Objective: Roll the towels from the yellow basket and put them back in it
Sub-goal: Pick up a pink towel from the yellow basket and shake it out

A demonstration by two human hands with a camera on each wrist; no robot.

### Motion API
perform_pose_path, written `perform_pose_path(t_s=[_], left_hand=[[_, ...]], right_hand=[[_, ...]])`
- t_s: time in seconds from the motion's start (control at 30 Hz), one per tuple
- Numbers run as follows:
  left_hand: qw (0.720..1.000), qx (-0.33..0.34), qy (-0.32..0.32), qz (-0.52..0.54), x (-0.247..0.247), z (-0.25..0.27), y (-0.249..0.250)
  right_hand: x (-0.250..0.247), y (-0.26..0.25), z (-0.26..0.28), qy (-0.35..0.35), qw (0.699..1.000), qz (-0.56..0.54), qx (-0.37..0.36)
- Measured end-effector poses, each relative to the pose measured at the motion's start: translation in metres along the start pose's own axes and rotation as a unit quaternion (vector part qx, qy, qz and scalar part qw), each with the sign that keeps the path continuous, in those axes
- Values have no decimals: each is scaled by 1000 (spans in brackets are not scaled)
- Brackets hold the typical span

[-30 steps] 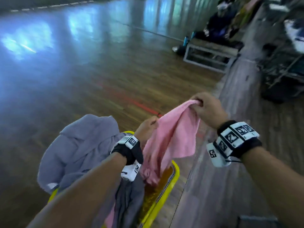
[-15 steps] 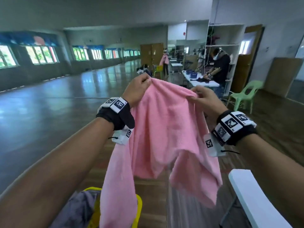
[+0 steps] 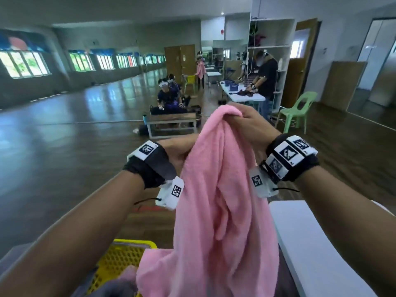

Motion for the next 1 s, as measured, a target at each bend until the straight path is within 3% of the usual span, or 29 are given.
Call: perform_pose_path(t_s=[0.1,0.23,0.3,0.37,0.47,0.53,0.6,0.67,0.7,0.77,0.8,0.83,0.9,0.93,1.0], left_hand=[[1000,-18,-7,2,10,-6,-32],[999,-30,-25,-15,8,-11,-64],[997,-8,22,-69,-8,-17,-72],[986,55,119,-105,-33,-13,-53],[949,131,207,-201,-62,1,-6],[949,139,191,-208,-65,2,11],[952,157,155,-213,-51,-1,23],[943,174,105,-263,-28,-4,33],[942,174,70,-279,-14,-7,34],[940,173,2,-295,11,-8,34],[934,180,-3,-308,16,-7,36],[926,195,18,-322,14,-3,40],[914,230,125,-311,-9,9,44],[920,223,171,-272,-24,14,37],[958,127,177,-185,-39,10,-5]], right_hand=[[13,-1,0,-53,995,81,-6],[6,13,7,-40,996,83,-10],[3,13,13,-21,996,84,-17],[4,17,27,-9,997,79,-20],[38,48,57,-112,990,87,3],[66,85,77,-200,973,92,72],[60,100,78,-142,983,53,100],[41,89,67,-26,997,-41,65],[37,81,60,-2,995,-92,49],[47,74,45,-36,984,-162,58],[54,75,38,-60,983,-158,70],[56,77,34,-64,988,-120,78],[44,78,28,-6,998,-16,68],[39,78,28,28,998,7,59],[31,74,31,87,995,13,40]])
Point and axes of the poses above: each hand's wrist, its own z-axis away from the middle knuckle, its own x-axis out of the palm, y = z × x, the point moved 10 cm from there along -z, towards the middle knuckle, and after that the axes turned 10 degrees about -y, right-handed, at the moved point
